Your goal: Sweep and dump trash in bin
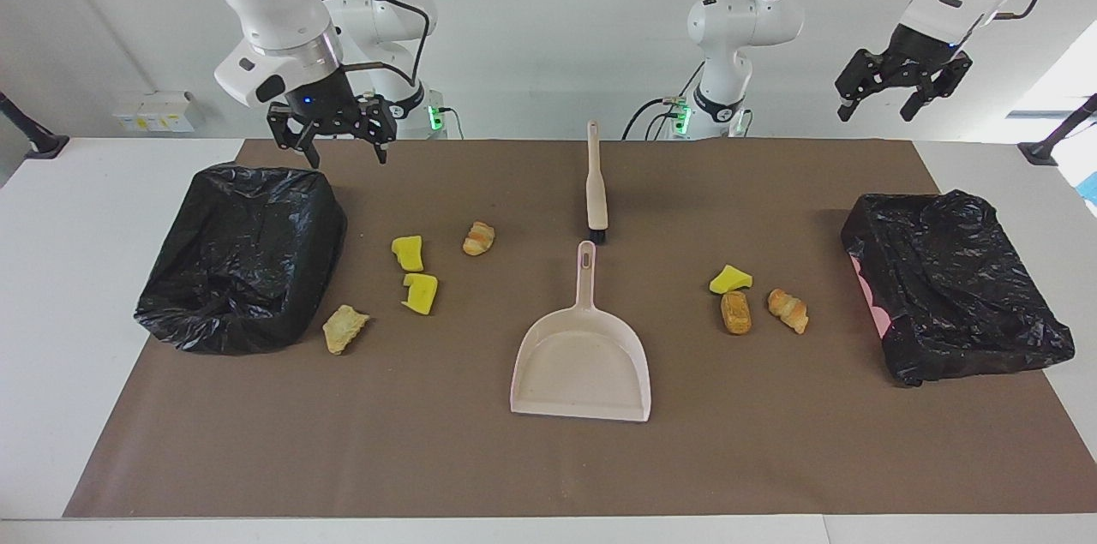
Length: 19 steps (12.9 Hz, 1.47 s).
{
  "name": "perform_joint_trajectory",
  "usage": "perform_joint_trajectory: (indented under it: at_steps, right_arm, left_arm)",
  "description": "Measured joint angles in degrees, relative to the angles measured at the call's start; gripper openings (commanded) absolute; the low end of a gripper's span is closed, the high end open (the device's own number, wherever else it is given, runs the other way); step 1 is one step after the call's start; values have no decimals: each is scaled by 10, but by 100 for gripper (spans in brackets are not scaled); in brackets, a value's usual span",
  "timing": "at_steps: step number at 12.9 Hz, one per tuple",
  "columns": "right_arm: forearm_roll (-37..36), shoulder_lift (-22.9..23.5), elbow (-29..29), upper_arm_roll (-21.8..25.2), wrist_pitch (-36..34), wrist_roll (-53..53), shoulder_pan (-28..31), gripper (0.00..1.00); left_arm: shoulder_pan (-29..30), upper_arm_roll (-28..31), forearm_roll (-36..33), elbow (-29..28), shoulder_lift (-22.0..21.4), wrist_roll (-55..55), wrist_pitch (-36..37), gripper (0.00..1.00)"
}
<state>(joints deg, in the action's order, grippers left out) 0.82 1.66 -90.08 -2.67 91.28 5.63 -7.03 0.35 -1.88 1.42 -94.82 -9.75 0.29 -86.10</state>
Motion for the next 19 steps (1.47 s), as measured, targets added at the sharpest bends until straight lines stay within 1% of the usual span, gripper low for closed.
perform_joint_trajectory:
  at_steps: [6, 10, 15, 19]
  right_arm:
    - [10, 64, -3, -2, 89, 77, -71, 100]
    - [12, 116, -4, -3, 174, 148, -126, 100]
    - [23, 177, -4, -3, 262, 227, -170, 100]
    - [23, 235, 20, -3, 300, 284, -214, 100]
  left_arm:
    - [0, 0, 0, 0, 0, 0, 0, 100]
    - [0, 0, 0, 0, 0, 0, 0, 100]
    - [0, 0, 0, 0, 0, 0, 0, 100]
    - [0, 0, 0, 0, 0, 0, 0, 100]
